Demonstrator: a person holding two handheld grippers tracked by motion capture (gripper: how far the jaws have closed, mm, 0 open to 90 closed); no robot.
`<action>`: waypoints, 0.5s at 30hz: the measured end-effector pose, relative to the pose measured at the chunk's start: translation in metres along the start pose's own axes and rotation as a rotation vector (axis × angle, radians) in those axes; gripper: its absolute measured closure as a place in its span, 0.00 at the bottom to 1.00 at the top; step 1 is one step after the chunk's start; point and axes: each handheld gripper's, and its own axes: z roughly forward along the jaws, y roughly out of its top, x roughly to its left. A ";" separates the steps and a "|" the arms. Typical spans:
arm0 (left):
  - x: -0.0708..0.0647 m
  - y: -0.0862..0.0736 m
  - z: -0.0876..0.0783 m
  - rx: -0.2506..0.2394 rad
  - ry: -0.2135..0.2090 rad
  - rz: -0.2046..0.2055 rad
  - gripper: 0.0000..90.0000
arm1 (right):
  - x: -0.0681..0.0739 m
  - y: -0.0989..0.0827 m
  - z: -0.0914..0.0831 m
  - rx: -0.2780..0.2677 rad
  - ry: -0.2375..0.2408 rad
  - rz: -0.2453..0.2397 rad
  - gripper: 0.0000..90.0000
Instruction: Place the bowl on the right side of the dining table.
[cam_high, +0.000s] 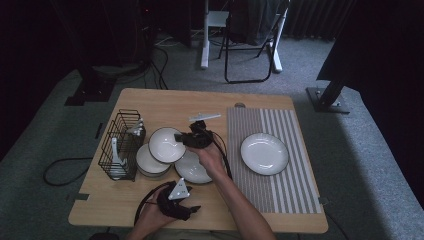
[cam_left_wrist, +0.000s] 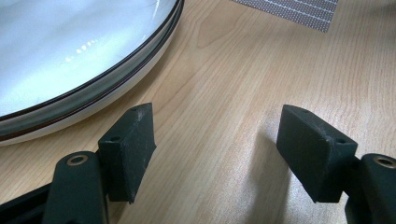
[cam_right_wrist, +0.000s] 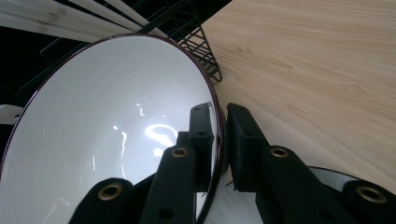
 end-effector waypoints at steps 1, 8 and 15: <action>0.000 0.000 0.000 0.000 0.000 0.000 0.32 | 0.000 0.000 0.000 0.000 0.000 0.000 0.91; 0.000 0.000 0.000 0.000 0.000 -0.002 0.32 | -0.009 -0.003 -0.011 -0.019 -0.014 0.016 0.91; 0.000 0.000 0.000 0.003 -0.001 0.002 0.32 | -0.015 -0.002 -0.018 -0.032 -0.030 0.026 0.91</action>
